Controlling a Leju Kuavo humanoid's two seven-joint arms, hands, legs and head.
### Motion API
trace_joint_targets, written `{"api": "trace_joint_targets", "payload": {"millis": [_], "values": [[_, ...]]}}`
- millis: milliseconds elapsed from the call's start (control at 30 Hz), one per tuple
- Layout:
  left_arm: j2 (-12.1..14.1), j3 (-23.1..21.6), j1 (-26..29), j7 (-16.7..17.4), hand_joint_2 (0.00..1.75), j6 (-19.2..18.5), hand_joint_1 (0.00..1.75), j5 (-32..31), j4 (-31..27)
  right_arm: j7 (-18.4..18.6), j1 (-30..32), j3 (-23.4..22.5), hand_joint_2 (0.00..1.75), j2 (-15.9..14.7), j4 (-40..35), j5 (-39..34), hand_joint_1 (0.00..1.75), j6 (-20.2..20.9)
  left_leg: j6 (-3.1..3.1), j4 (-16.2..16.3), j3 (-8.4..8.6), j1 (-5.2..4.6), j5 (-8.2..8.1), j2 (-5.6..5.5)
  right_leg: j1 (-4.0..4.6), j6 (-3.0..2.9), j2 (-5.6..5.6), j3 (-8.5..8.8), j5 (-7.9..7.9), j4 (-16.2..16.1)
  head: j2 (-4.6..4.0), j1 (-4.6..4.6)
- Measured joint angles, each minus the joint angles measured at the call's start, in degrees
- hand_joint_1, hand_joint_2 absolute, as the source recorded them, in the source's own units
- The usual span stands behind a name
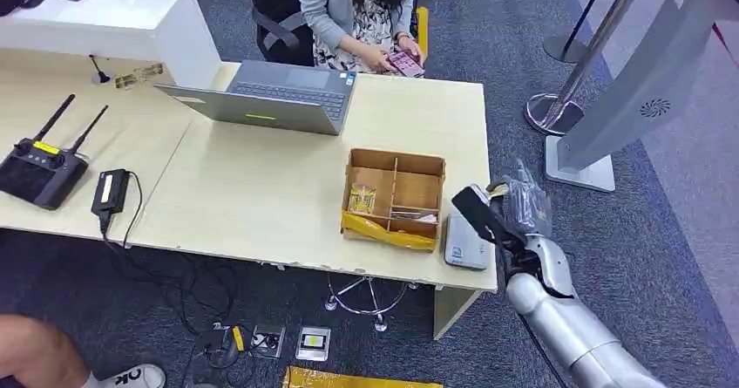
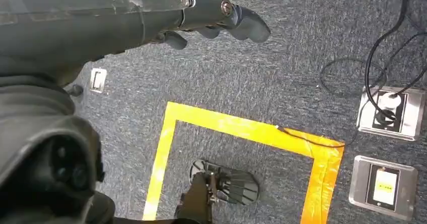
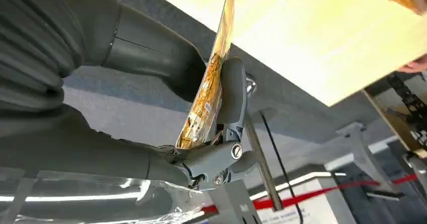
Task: Pass the card to the sensor for recognition and then transmit it.
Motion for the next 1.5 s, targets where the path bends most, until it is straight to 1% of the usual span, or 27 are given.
{"api": "trace_joint_targets", "payload": {"millis": [200, 500, 867, 1133, 1500], "values": [[0.46, 0.20, 0.81, -1.22, 0.00, 0.17, 0.00, 0.81, 0.00, -1.70, 2.35, 0.15, 1.75, -0.35, 0.63, -1.35, 1.75, -0.11, 0.00, 0.00, -0.01, 0.00, 0.00, 0.01, 0.00, 0.00, -0.01, 0.00, -0.01, 0.00, 0.00, 0.00], [0.81, 0.33, 1.59, -1.64, 0.00, 0.22, 0.00, 1.03, 0.00, -1.55, 5.01, 0.44, 1.75, -1.42, 2.38, -4.50, 1.75, -1.47, 0.00, 0.00, -0.02, -0.01, -0.01, 0.01, -0.01, 0.00, -0.01, -0.01, 0.00, -0.01, 0.00, 0.00], [0.87, 0.33, 2.02, -1.49, 0.00, 0.22, 0.00, 0.76, 0.00, -1.57, 5.82, 0.44, 1.75, -2.05, 4.42, -6.58, 1.75, -3.19, 0.00, 0.00, 0.01, 0.00, 0.00, 0.01, -0.01, 0.00, -0.01, 0.01, 0.00, -0.01, 0.00, -0.02], [0.87, 0.33, 2.12, -1.46, 0.00, 0.09, 0.00, 0.33, 0.00, -2.58, 6.16, 0.44, 1.75, -2.88, 6.27, -8.59, 1.75, -4.37, 0.00, 0.00, 0.00, -0.03, 0.00, 0.02, -0.03, 0.00, 0.00, 0.00, 0.00, -0.01, 0.00, -0.02], [0.85, 0.28, 2.14, -1.11, 0.00, 0.04, 0.00, -0.15, 0.00, -2.03, 5.20, 0.44, 1.75, -3.54, 6.29, -9.55, 1.75, -4.18, 0.00, 0.00, -0.03, -0.02, 0.00, 0.02, -0.02, 0.00, 0.00, -0.01, 0.00, 0.00, 0.00, -0.02]]}}
